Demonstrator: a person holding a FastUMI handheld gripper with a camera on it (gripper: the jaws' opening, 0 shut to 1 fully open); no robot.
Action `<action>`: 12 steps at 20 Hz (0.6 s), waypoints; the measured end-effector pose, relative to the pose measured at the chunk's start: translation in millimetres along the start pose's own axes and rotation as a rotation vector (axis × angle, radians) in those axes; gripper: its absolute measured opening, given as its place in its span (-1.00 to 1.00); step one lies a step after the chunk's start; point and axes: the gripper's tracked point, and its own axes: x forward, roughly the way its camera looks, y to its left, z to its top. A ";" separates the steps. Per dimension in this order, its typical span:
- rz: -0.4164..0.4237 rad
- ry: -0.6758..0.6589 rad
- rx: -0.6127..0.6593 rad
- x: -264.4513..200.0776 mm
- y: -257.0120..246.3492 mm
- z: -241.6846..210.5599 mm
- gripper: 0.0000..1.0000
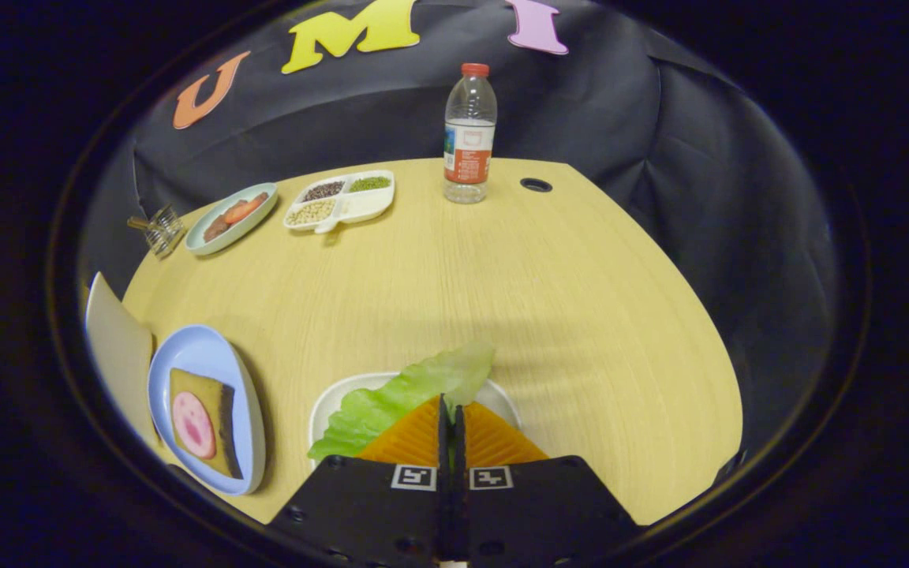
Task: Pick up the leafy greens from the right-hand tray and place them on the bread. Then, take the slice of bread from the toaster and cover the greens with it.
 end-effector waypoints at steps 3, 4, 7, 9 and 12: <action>0.021 -0.051 0.026 -21.7 0.7 8.4 -0.99; 0.024 -0.071 0.028 -30.5 0.9 11.0 -0.99; 0.027 -0.135 0.024 -62.5 2.6 19.3 -0.99; 0.018 -0.173 0.016 -86.4 3.8 22.7 -0.99; 0.013 -0.214 0.006 -118.6 11.2 19.8 -0.99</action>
